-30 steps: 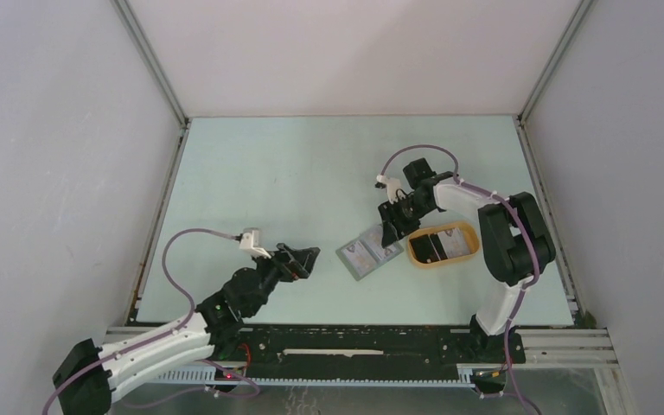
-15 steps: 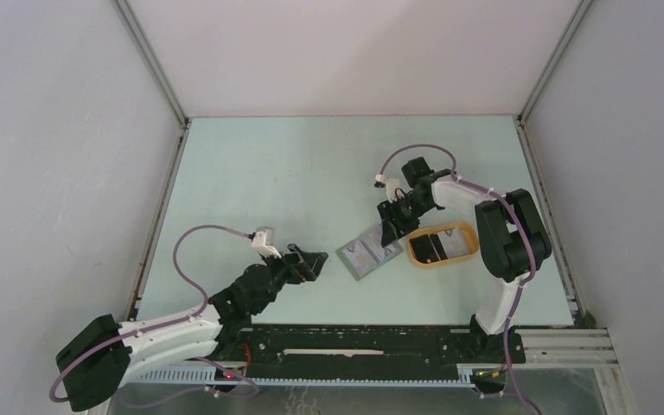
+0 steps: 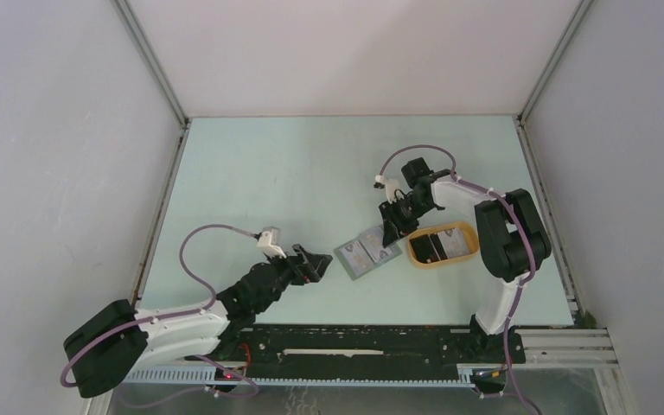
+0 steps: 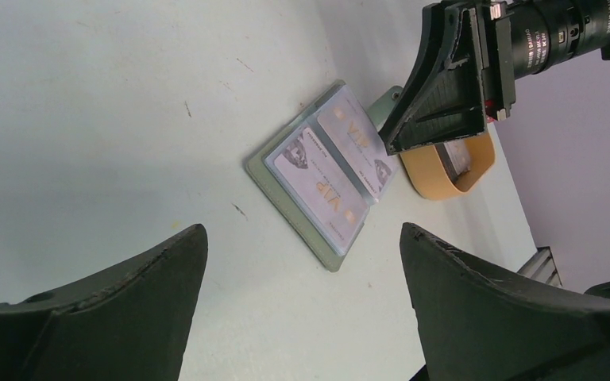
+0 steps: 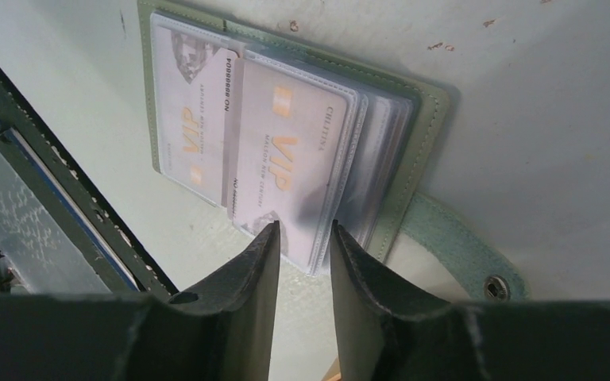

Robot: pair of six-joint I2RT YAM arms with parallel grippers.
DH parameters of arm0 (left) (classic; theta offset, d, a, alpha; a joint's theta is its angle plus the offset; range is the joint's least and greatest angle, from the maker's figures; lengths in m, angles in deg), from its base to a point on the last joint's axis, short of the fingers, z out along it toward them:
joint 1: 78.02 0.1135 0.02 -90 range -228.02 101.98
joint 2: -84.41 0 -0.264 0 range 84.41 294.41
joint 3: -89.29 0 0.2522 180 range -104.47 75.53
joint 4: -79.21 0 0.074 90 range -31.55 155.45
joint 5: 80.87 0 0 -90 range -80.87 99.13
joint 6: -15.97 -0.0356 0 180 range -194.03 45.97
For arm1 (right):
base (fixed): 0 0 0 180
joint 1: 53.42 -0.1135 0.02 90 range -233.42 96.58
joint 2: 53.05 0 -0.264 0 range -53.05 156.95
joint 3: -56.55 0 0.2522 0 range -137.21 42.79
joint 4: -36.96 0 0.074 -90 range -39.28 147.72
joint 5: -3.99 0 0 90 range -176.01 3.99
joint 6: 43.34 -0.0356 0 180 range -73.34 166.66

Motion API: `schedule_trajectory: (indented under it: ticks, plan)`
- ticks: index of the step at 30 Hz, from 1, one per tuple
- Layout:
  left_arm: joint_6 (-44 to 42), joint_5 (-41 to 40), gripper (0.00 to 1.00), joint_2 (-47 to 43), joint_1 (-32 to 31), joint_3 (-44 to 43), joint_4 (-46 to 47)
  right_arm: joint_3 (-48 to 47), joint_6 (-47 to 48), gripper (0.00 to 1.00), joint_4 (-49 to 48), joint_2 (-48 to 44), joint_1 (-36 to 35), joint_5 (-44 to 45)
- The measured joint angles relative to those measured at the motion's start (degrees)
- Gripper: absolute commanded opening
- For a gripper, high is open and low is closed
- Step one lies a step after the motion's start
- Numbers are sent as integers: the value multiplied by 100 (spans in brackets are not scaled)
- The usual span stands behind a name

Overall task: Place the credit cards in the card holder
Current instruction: Turn over the card slot in the card holder.

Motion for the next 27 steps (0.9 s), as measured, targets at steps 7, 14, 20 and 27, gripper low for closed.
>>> schedule_trajectory:
  ticks: [7, 14, 20, 27]
  plan:
    - [50, 22, 94, 203, 0, 0, 173, 0, -2, 33, 33, 0, 4, -186]
    - [96, 149, 93, 527, 0, 0, 396, 0, -48, 33, 35, -2, 44, -476]
    - [146, 278, 92, 837, 0, -4, 638, 0, -94, 33, 46, -2, 127, -791]
    - [232, 404, 89, 1182, 0, -7, 914, 0, -136, 33, 63, -2, 240, -1261]
